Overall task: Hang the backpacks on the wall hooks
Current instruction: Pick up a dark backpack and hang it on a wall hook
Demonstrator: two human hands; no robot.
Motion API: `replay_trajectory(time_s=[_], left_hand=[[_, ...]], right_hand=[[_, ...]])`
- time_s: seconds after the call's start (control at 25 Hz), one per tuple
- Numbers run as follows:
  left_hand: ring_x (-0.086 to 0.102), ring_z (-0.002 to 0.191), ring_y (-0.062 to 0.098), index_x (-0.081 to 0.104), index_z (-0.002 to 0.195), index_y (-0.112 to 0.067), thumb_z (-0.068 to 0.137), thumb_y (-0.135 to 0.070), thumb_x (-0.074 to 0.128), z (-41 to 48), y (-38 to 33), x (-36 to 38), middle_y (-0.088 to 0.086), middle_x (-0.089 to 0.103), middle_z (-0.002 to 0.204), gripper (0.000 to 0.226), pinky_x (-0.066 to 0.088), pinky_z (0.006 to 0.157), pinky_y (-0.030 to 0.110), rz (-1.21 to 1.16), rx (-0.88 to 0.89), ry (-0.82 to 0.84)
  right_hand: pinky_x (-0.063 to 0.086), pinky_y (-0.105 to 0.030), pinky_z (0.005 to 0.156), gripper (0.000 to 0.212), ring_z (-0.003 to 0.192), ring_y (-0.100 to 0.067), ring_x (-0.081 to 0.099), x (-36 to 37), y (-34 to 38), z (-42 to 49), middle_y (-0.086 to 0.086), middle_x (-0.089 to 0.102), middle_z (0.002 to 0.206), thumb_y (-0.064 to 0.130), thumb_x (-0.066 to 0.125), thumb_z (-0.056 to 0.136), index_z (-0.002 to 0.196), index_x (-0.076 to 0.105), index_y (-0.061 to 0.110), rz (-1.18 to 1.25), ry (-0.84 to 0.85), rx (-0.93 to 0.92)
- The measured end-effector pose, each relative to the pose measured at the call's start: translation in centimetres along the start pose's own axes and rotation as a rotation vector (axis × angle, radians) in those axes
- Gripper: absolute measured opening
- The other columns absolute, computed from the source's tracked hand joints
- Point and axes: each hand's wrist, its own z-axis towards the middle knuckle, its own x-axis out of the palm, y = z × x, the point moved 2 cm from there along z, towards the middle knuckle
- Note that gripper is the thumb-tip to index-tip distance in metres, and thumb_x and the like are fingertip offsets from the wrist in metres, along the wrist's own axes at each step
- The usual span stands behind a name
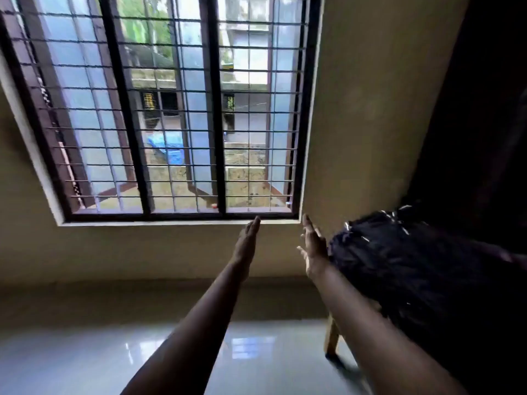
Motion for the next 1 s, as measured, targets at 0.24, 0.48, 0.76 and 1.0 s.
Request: replay_trajectory(time_s=[0.24, 0.48, 0.76, 1.0], left_hand=[[0.053, 0.118, 0.02, 0.051, 0.128, -0.007, 0.093, -0.029, 0.047, 2.3, 3.1, 16.2, 0.012, 0.057, 0.129, 0.041, 0.04, 0.088, 0.015, 0.128, 0.041, 0.366], [0.057, 0.115, 0.023, 0.051, 0.129, -0.019, 0.089, -0.025, 0.056, 5.7, 8.1, 24.2, 0.008, 0.059, 0.128, 0.041, 0.047, 0.096, 0.033, 0.501, 0.28, 0.649], [0.019, 0.145, 0.02, 0.024, 0.145, -0.025, 0.081, -0.04, 0.055, 3.5, 11.3, 31.6, 0.0, 0.026, 0.154, 0.073, 0.011, 0.117, 0.042, 0.876, 0.97, 1.023], [0.02, 0.142, 0.038, 0.024, 0.145, -0.028, 0.071, -0.032, 0.07, 3.4, 14.2, 36.3, 0.01, 0.023, 0.155, 0.087, 0.018, 0.109, 0.062, 1.245, 1.038, 0.971]], right_hand=[[0.045, -0.034, 0.089, 0.023, 0.087, -0.013, 0.054, -15.5, 1.0, 5.9, 0.003, 0.06, 0.093, 0.04, 0.059, 0.084, 0.098, 0.061, 0.022, -0.186, -0.354, -0.159], [0.044, -0.018, 0.083, 0.02, 0.088, -0.018, 0.055, -26.1, 0.6, 7.9, -0.006, 0.052, 0.102, 0.004, 0.06, 0.085, 0.102, 0.068, 0.001, -0.725, -0.516, -0.22], [0.045, -0.002, 0.069, 0.015, 0.075, 0.0, 0.058, -29.0, -5.3, 0.6, -0.004, 0.066, 0.1, 0.006, 0.058, 0.088, 0.097, 0.07, 0.006, -0.672, -0.689, -0.086], [0.05, -0.023, 0.077, 0.015, 0.08, -0.012, 0.062, -28.8, -6.9, -3.7, -0.007, 0.068, 0.098, 0.007, 0.058, 0.086, 0.094, 0.071, 0.009, -0.768, -0.703, -0.063]])
